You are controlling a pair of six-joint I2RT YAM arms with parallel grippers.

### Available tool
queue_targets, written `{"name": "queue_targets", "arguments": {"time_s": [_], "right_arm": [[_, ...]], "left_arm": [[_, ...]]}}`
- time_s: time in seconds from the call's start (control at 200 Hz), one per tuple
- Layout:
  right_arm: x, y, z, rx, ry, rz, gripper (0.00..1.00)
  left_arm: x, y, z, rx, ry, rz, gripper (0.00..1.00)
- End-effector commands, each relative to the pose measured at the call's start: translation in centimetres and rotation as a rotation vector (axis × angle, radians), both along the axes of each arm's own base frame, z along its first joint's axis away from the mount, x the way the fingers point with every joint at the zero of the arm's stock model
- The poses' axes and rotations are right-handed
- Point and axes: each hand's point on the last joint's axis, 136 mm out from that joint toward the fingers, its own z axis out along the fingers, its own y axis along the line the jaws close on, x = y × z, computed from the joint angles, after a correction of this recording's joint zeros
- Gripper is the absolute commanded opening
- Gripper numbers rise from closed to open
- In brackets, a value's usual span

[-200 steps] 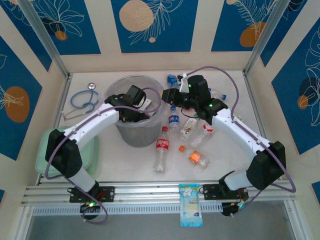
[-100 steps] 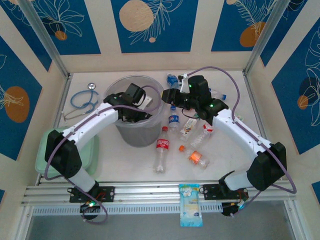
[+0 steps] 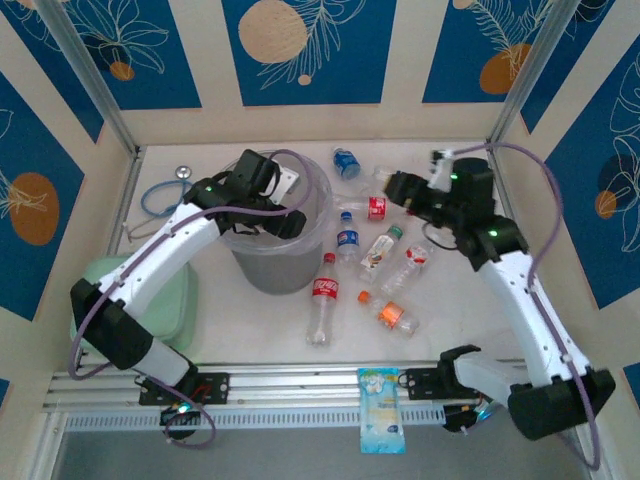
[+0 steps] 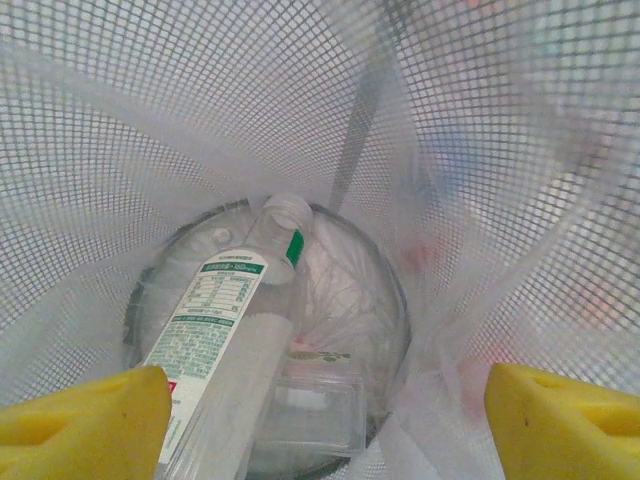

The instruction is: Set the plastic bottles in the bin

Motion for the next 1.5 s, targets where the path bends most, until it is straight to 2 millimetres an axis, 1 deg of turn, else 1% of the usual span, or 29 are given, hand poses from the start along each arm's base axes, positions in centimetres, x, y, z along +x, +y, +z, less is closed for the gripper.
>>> {"name": "queue_targets", "arguments": {"time_s": [0.0,0.075,0.14,0.19,0.26,0.28,0.325,0.37,0.41,0.445,0.495,0.57,0.62,0.735,0.886,0.961,1.041,1.146,1.221,1.321,1.421,1.496], "right_arm": [[-2.6,-4.6,-4.5,-0.123,0.18,-0.073,0.64],[-3.1,-7.8,-5.0,-0.175,0.229,-0.139,0.66],[-3.0,-10.9,-5.5,-0.244,0.268,-0.186,0.68],[-2.8,-12.8,-6.3,-0.348,0.292,-0.161,0.67],[-2.5,-15.8,-7.9,-0.515,0.404,-0.148,0.68],[-2.2,-16.3,-8.1,-0.545,0.423,-0.128,0.68],[-1.6,-16.6,-9.1,-0.596,0.449,-0.041,0.71],[-1.0,-17.1,-10.3,-0.664,0.466,0.028,0.8],[-0.5,-18.2,-11.4,-0.728,0.484,0.051,0.87],[0.0,-19.1,-12.2,-0.757,0.494,0.068,0.89],[1.0,-20.0,-13.1,-0.751,0.488,0.083,0.9],[2.9,-20.1,-14.3,-0.734,0.446,0.146,0.91],[3.7,-20.1,-15.3,-0.73,0.457,0.196,0.92],[5.8,-21.4,-17.2,-0.724,0.5,0.22,0.93],[7.8,-20.2,-20.1,-0.734,0.516,0.291,0.93],[8.4,-19.5,-21.1,-0.723,0.525,0.318,0.93],[9.1,-19.7,-22.4,-0.732,0.549,0.335,0.92],[9.8,-19.8,-23.8,-0.732,0.564,0.36,0.91],[10.0,-19.3,-24.7,-0.728,0.571,0.39,0.91],[10.3,-19.4,-25.8,-0.713,0.591,0.385,0.9],[10.4,-19.7,-26.4,-0.695,0.611,0.379,0.86],[10.4,-19.6,-26.6,-0.685,0.606,0.383,0.79]], "left_arm": [[-0.8,0.9,2.4,-0.021,-0.033,0.019,0.81],[-1.2,0.9,3.5,-0.041,-0.042,0.021,0.81],[-1.5,0.9,4.4,-0.068,-0.049,0.024,0.81],[-1.7,0.7,5.1,-0.099,-0.052,0.021,0.81],[-2.0,0.2,5.7,-0.138,-0.048,0.007,0.81],[-2.0,0.1,5.9,-0.142,-0.046,0.005,0.81],[-2.1,-0.1,6.3,-0.148,-0.043,-0.002,0.81],[-2.2,-0.2,6.7,-0.155,-0.049,-0.009,0.81],[-2.3,-0.2,6.9,-0.156,-0.052,-0.019,0.81],[-2.4,-0.2,7.1,-0.156,-0.055,-0.024,0.81],[-2.6,-0.1,7.1,-0.151,-0.053,-0.031,0.81],[-3.0,-0.1,7.2,-0.158,-0.051,-0.041,0.81],[-3.3,0.0,7.3,-0.165,-0.049,-0.046,0.8],[-4.1,0.1,7.5,-0.201,-0.056,-0.047,0.8],[-4.5,1.4,7.4,-0.184,-0.076,-0.009,0.8],[-4.4,2.3,7.6,-0.149,-0.092,0.019,0.8],[-4.8,3.1,8.0,-0.134,-0.105,0.03,0.78],[-5.5,4.1,8.3,-0.121,-0.118,0.045,0.77],[-5.9,5.0,8.5,-0.098,-0.137,0.056,0.78],[-6.1,6.2,8.9,-0.062,-0.172,0.076,0.78],[-6.3,6.6,9.4,-0.047,-0.184,0.073,0.78],[-6.2,6.6,9.6,-0.04,-0.191,0.071,0.78]]}}
